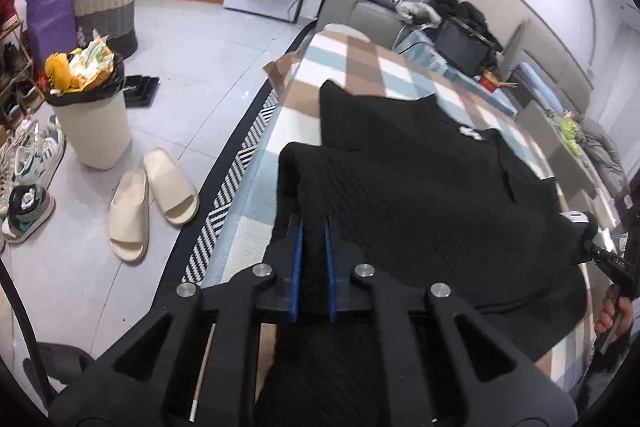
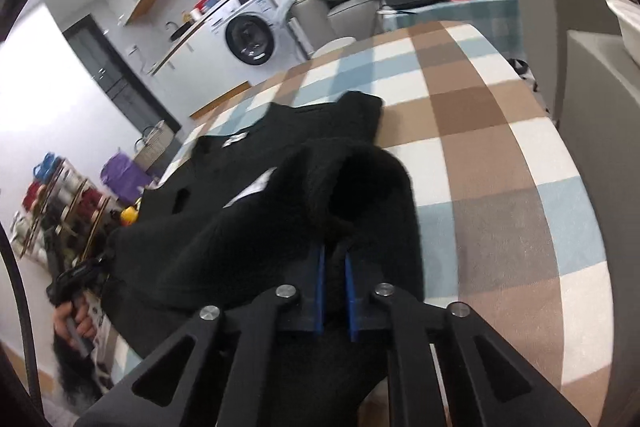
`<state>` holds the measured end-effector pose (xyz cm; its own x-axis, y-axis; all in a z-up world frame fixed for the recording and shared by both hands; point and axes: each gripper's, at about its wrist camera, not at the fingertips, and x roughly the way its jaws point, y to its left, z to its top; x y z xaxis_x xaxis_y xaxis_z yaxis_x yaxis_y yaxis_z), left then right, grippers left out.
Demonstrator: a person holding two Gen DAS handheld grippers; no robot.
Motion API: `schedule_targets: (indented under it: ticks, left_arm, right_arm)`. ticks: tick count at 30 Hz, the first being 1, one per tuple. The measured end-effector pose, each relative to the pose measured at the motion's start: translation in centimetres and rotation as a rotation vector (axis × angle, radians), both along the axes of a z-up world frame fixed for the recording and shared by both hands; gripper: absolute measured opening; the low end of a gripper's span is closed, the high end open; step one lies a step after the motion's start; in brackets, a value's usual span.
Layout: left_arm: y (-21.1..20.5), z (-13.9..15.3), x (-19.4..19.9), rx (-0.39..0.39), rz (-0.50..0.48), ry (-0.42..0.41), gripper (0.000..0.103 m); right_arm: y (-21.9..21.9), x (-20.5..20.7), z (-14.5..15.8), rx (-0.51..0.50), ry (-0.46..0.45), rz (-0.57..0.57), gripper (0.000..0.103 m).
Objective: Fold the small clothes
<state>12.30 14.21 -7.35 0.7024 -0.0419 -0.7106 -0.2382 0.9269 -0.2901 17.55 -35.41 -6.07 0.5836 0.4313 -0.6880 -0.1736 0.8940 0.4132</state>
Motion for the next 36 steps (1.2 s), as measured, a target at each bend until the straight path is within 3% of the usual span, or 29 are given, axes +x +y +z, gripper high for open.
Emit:
schedule_targets:
  ticks: [8, 13, 17, 18, 20, 21, 22, 24, 27, 30, 34, 36]
  left_arm:
    - [0.5, 3.6, 1.0, -0.047, -0.005, -0.098, 0.004]
    - [1.4, 6.1, 4.4, -0.064, -0.002, -0.161, 0.004]
    - [2.2, 6.3, 8.9, -0.063, 0.038, -0.137, 0.006]
    - [2.6, 5.8, 10.0, -0.075, 0.055, -0.115, 0.01]
    - [3.3, 4.7, 11.6, -0.095, 0.099, -0.056, 0.038]
    - [3.5, 4.1, 12.1, -0.094, 0.124, -0.022, 0.047]
    - [3.6, 3.8, 12.1, -0.092, 0.132, -0.014, 0.05]
    - [3.6, 3.2, 11.5, -0.085, 0.122, -0.016, 0.055]
    - [3.2, 2.3, 10.1, -0.081, 0.111, 0.002, 0.059]
    - [2.7, 1.4, 8.3, -0.099, 0.1, 0.026, 0.06]
    - [2.2, 0.0, 6.4, -0.157, 0.076, 0.046, 0.06]
    - [2.1, -0.9, 6.4, -0.166, 0.075, 0.059, 0.06]
  right_arm:
    - [-1.2, 0.4, 4.3, 0.206, -0.069, -0.049, 0.007]
    - [-1.3, 4.1, 5.4, 0.292, -0.09, -0.147, 0.006]
    - [-1.9, 8.5, 4.8, 0.304, -0.069, -0.302, 0.006]
    - [-2.3, 9.4, 4.4, 0.304, -0.05, -0.347, 0.009]
    - [-2.9, 11.1, 3.1, 0.223, -0.003, -0.424, 0.017]
    - [-3.2, 11.3, 2.6, 0.181, 0.017, -0.464, 0.017]
    - [-3.4, 11.2, 2.0, 0.179, 0.037, -0.49, 0.017]
    - [-3.4, 10.4, 1.4, 0.193, 0.062, -0.464, 0.022]
    - [-3.2, 8.2, 1.0, 0.217, 0.081, -0.411, 0.043]
    - [-2.4, 5.9, 0.4, 0.273, 0.125, -0.351, 0.048]
    - [-0.5, 4.2, -0.9, 0.34, 0.163, -0.268, 0.063]
    - [0.3, 4.4, -1.8, 0.359, 0.171, -0.249, 0.063]
